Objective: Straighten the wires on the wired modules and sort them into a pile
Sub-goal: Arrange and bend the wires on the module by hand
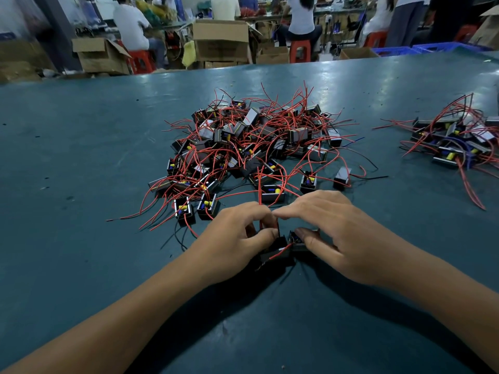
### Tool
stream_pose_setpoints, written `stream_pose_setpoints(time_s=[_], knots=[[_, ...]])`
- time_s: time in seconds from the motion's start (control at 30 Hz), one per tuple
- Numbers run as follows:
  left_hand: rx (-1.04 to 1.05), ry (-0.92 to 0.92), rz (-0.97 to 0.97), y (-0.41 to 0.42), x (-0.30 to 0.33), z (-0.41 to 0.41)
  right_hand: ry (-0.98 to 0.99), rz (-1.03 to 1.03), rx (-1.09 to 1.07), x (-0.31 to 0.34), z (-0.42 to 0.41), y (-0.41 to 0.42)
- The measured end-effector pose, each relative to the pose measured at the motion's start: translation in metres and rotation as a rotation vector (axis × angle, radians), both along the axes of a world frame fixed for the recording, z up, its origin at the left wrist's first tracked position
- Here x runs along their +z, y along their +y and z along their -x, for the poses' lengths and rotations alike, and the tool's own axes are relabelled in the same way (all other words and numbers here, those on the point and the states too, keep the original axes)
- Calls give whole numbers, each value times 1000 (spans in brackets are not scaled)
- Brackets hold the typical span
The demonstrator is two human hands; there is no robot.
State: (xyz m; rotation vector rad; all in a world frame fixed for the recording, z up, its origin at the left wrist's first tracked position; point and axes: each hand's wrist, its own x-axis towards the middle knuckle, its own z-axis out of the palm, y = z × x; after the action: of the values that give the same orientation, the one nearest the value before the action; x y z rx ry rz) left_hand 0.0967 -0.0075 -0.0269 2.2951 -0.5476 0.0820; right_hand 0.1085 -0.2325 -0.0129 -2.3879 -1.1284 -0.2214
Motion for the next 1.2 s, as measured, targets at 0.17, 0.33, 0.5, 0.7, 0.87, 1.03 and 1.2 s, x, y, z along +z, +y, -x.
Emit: stream_pose_setpoints(time_s=[0.17, 0.33, 0.5, 0.7, 0.87, 1.03, 1.2], knots=[[39, -36, -36, 0, 0, 1, 50, -48, -15, 1, 2, 0], [38, -48, -88, 0, -1, 0, 95, -67, -36, 3, 0, -5], [19, -17, -68, 1, -3, 1, 146, 56, 5, 5, -5, -16], [-19, 29, 12, 2, -4, -1, -2, 155, 13, -2, -8, -12], [-2, 75, 26, 1, -7, -1, -78, 183, -6, -4, -7, -12], [-12, 63, 21, -1, -4, 1, -118, 193, -14, -3, -6, -13], [4, -20, 21, 3, 2, 1, -135, 210, -35, 1, -2, -16]])
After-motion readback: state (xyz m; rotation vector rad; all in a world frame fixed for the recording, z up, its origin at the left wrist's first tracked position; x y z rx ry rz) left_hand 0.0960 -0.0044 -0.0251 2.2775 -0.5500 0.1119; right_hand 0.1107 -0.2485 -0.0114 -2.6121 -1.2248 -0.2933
